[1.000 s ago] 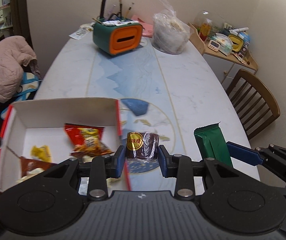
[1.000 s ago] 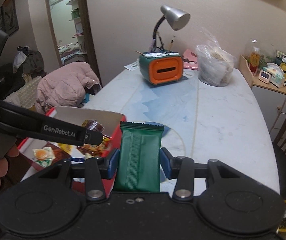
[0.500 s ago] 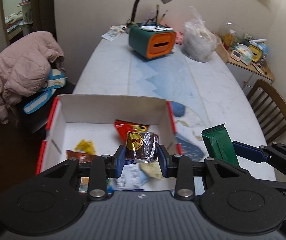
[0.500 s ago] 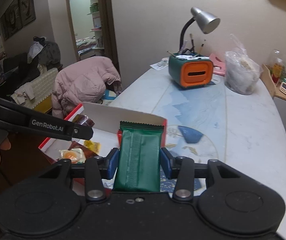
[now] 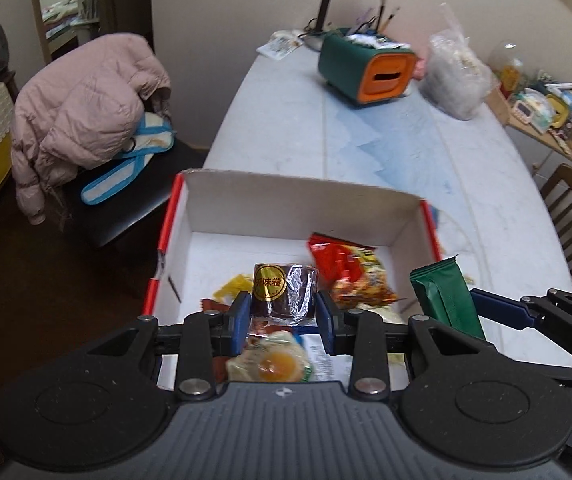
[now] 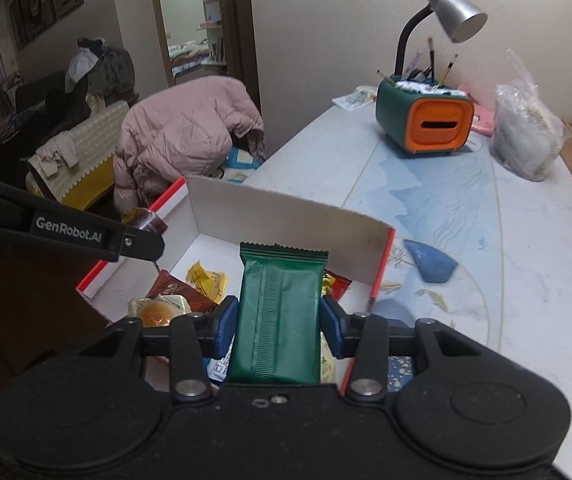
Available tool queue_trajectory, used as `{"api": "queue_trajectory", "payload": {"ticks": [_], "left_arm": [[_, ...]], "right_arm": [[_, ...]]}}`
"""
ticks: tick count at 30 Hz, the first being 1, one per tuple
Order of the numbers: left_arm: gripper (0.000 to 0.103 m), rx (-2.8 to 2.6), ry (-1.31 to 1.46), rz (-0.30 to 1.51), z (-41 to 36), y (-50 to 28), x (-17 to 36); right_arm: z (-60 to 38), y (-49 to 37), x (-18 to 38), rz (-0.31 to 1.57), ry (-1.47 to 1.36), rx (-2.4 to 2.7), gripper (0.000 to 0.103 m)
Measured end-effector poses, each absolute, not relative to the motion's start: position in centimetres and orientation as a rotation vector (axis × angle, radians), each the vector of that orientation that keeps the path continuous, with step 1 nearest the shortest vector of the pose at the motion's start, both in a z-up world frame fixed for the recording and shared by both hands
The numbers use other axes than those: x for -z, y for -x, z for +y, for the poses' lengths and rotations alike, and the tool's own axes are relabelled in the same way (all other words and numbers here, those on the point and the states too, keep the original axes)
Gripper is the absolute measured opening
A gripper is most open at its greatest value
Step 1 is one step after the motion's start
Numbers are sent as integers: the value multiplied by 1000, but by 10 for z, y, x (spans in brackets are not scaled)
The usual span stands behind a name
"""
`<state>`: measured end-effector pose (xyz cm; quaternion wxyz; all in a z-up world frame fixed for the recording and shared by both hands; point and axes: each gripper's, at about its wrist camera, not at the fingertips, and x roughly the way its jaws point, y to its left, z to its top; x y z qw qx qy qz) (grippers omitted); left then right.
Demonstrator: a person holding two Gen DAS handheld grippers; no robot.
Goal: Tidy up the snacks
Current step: 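Carry the brown cake and green bar over the box, then open both tools to drop the brown cake and green bar into the box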
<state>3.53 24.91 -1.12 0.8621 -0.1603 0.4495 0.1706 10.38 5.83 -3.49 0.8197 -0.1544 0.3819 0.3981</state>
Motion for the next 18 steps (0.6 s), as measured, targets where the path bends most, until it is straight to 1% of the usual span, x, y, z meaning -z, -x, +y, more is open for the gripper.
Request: {"api": "queue_trajectory", "payload": {"ticks": [9,18], "left_arm": [[34,-397,340,1037,281,-66,52],[34,-394,306,1106,283,-88,83]], "right_arm": [[89,-115,65,862,395,-821,42],[99,-127,90,904,434,-780,42]]}}
